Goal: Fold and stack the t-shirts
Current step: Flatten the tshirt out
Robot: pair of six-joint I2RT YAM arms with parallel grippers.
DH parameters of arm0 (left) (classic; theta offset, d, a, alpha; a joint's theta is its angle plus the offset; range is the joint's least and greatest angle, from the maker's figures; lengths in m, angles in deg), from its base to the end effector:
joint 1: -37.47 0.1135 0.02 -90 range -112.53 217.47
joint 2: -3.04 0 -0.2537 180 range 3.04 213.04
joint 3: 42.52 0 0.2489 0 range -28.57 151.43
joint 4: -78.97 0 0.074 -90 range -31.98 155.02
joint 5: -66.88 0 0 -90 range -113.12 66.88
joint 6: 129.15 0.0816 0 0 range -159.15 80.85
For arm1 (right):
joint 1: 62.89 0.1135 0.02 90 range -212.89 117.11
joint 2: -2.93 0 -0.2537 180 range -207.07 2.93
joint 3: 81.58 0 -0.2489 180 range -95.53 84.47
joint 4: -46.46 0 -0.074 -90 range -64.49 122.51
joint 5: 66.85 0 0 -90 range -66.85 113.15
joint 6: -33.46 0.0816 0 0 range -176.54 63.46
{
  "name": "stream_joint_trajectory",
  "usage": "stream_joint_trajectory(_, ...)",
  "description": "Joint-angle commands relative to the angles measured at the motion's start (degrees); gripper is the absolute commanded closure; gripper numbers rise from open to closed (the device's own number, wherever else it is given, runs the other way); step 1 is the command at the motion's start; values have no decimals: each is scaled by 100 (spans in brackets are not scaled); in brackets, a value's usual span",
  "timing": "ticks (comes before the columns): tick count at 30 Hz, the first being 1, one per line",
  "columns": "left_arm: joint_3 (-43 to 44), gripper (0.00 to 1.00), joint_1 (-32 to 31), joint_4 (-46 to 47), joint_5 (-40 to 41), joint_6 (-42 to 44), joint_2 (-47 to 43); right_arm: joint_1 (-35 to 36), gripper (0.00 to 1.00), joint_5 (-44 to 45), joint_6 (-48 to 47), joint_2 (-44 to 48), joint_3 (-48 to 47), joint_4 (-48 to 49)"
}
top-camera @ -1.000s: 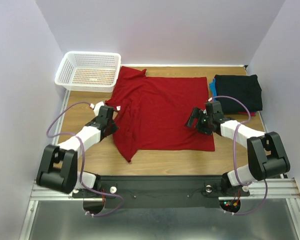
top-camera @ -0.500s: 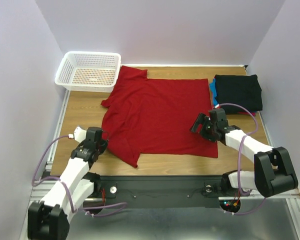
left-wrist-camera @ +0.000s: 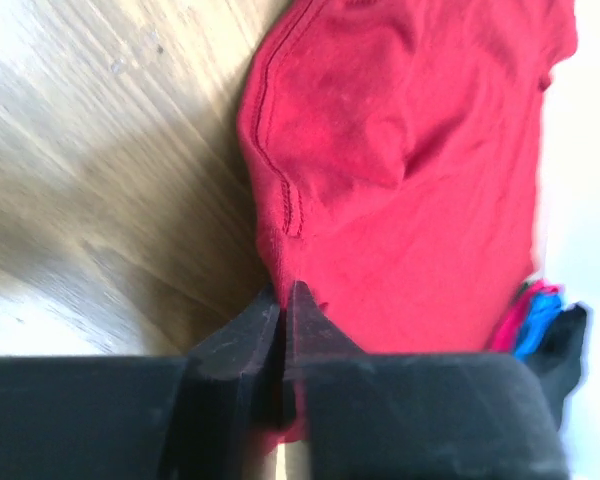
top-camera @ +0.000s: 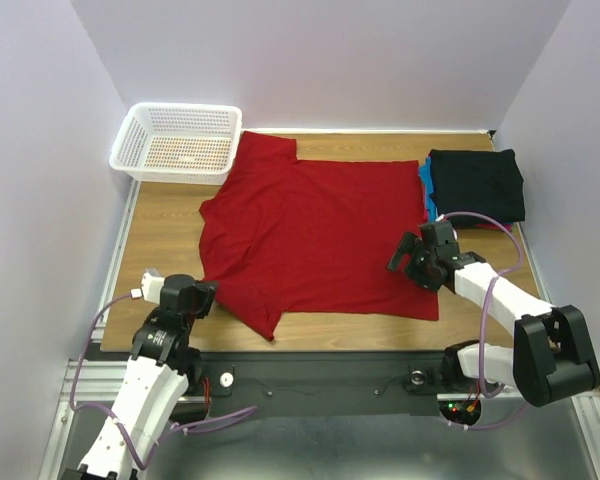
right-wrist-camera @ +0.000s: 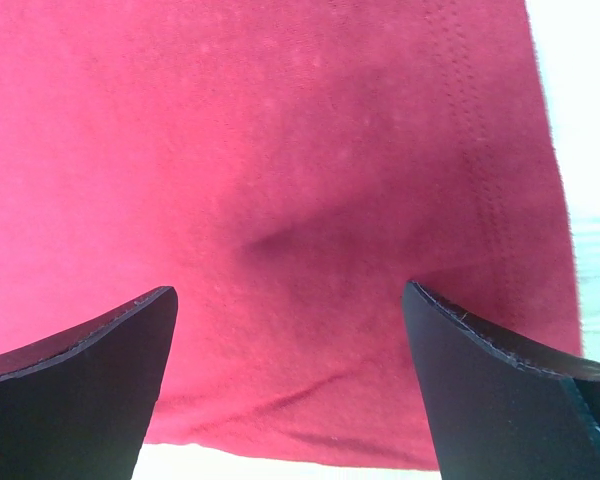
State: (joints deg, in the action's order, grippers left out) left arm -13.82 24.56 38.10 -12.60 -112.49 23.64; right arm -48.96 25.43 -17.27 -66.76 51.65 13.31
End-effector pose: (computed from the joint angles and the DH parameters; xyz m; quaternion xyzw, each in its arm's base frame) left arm 0.1579 -0.0209 0.1544 -0.4779 0.7333 -0.2673 0.4031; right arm 0.2415 0.0566 0.1254 0.2154 0.9317 0.1136 0.2694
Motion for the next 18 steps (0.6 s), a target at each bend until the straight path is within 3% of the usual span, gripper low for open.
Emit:
stream_joint_trajectory(1, 28, 2, 16, -112, -94, -110, 84, -5, 0, 281, -7, 175, -269, -268)
stream_joint_trajectory(9, 1038, 1, 7, -1087, 476, -172, -390, -5, 0, 28, -270, 491, -681, -532)
stream_joint_trajectory(11, 1179, 1, -1, -956, 512, 12, -364, -5, 0, -166, -506, 632, -839, -549)
stream_joint_trajectory(15, 1338, 1, -1, 149, 92, 942, 477, 118, 0, -1098, -1043, 755, -1147, -550)
stream_joint_trajectory(18, 1469, 1, -27, 1430, -821, 1637, 1812, 818, 0, -1221, -1237, 606, -1393, -462)
